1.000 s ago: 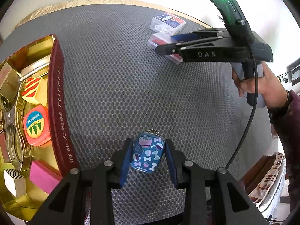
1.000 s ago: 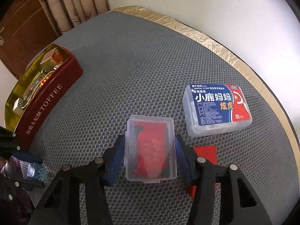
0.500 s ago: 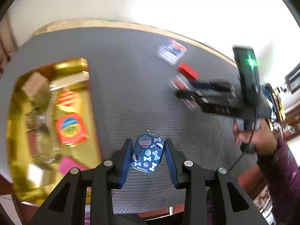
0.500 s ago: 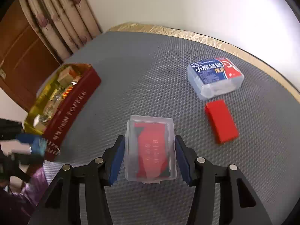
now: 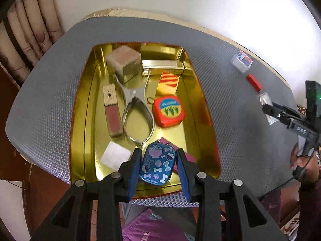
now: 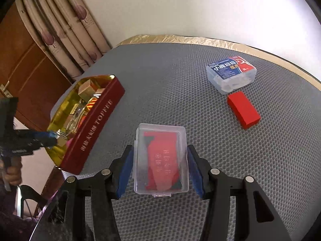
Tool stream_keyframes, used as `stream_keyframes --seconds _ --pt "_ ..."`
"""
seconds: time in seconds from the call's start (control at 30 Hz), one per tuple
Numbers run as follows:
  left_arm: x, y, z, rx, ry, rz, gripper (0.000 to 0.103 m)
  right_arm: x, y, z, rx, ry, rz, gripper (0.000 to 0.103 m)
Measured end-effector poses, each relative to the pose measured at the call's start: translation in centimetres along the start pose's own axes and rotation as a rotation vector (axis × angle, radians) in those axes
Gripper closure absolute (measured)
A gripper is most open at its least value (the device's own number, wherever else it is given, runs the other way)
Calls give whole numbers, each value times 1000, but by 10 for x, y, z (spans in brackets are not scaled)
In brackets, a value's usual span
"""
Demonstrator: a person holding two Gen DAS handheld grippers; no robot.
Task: Organize rigid objects
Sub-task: 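Lower the blue keychain into the tin and open the left tool, then lower the clear plastic box into the tin and open the right tool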
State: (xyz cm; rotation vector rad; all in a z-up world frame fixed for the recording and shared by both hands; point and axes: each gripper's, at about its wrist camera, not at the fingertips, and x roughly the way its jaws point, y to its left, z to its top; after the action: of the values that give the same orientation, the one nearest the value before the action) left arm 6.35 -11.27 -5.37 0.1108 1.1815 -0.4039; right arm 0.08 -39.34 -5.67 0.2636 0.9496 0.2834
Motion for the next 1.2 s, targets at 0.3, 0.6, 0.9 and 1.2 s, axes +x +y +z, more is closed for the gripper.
stream_keyframes --seconds 0.3,0.6,0.9,1.2 --pt "0 6 -2 -1 -45 19 68 -9 43 13 -27 -33 56 53" --pt "-11 28 -8 -89 -72 -42 64 -5 108 33 -78 -45 144 53" --pt "-51 55 -22 -171 -274 89 62 39 170 40 -120 13 204 53" --pt "-41 50 -22 -130 -260 107 62 80 189 31 -129 86 164 53"
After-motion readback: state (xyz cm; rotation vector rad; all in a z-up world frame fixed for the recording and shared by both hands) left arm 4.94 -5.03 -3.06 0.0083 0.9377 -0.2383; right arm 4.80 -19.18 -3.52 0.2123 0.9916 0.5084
